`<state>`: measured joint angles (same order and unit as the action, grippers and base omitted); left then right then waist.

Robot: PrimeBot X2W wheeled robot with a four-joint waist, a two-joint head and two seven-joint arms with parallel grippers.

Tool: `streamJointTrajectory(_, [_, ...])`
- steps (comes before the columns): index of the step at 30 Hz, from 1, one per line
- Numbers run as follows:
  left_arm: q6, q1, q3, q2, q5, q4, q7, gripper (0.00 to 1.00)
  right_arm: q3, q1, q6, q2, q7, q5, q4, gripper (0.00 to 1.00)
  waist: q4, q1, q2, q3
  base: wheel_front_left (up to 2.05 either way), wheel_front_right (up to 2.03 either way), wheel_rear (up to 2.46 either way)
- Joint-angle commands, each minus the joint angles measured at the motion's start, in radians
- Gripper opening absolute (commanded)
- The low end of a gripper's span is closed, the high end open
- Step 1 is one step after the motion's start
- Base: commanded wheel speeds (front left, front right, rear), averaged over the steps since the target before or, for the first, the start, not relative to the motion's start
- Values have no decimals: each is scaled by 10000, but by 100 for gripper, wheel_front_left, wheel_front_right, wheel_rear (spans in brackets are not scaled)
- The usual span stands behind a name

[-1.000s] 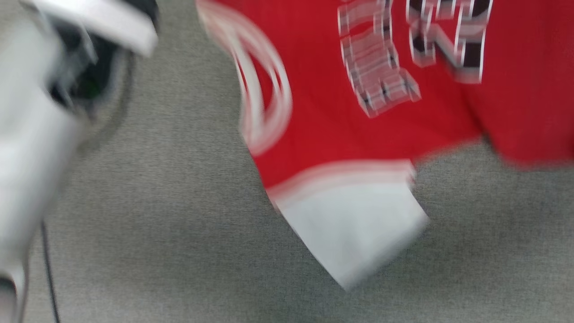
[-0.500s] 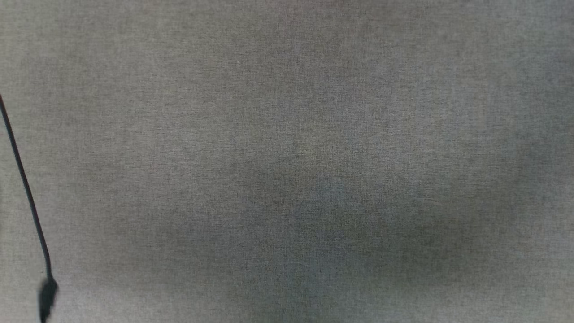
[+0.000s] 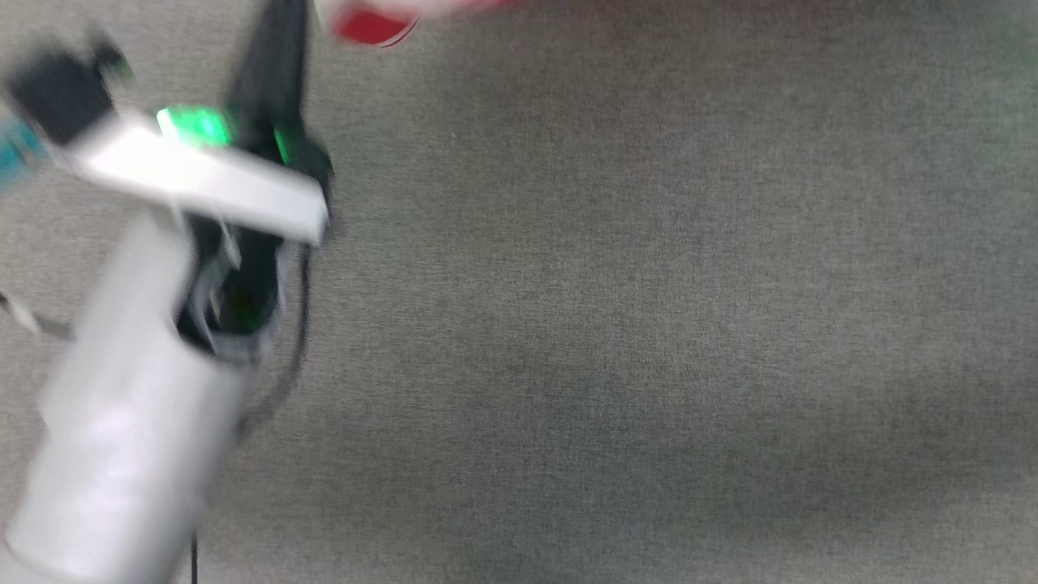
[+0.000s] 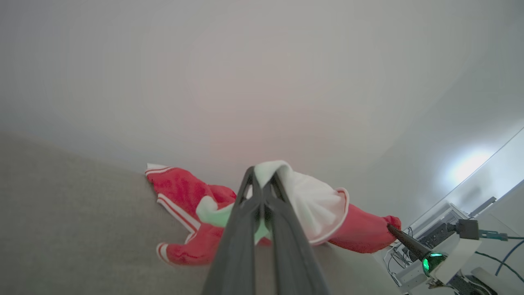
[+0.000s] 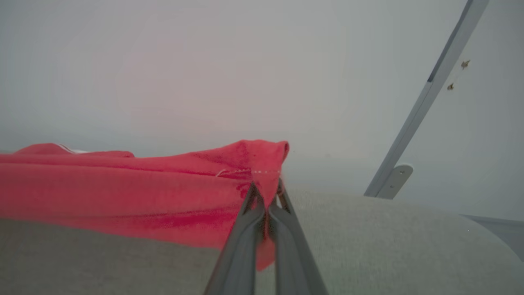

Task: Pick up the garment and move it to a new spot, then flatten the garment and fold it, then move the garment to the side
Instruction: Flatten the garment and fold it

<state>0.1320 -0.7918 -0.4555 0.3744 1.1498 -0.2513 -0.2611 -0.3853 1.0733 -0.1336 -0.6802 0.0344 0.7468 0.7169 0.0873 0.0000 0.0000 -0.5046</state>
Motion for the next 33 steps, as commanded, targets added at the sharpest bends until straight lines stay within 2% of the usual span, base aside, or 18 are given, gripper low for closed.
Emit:
streamJointTrajectory(1, [-33,529,45,-34,-226,218,-56,0,14,-643,53,-264,-34,302,-267,0,83,0,0,176,0,0,0])
streamJointTrajectory(6, [-33,2557,-111,8,-491,1022,-56,0,117,-3146,53,-924,-229,1287,-1726,0,76,0,0,551,0,0,0])
streamJointTrajectory(10, [-32,3903,-241,267,-647,1711,-55,0,400,-5066,51,-1249,-590,1788,-2899,0,-46,0,0,851,0,0,0])
streamJointTrajectory(18, [-32,6110,-31,1077,-682,3204,-57,0,1903,-8845,51,-1609,-1769,2323,-5390,0,-238,0,0,1291,0,0,0])
streamJointTrajectory(19, [-32,6110,-31,1077,-682,3204,-57,0,1903,-8845,51,-1609,-1769,2323,-5390,0,-238,0,0,1291,0,0,0])
streamJointTrajectory(23, [-32,7229,152,1582,-624,4052,-57,0,3165,-10614,51,-1369,-2336,2071,-6649,0,-350,0,0,1335,0,0,0])
streamJointTrajectory(27, [-32,8122,339,1955,-642,4762,-56,0,4574,-12072,51,-653,-2962,1601,-7968,0,-410,0,0,1290,0,0,0])
streamJointTrajectory(30, [-32,8172,410,2037,-741,5054,-57,0,5504,-12548,51,106,-3399,1265,-8926,0,-393,0,0,1250,0,0,0])
streamJointTrajectory(33, [-32,7496,167,2021,-780,5013,-56,0,5915,-12215,39,666,-3892,901,-9441,0,-374,0,0,1197,0,0,0])
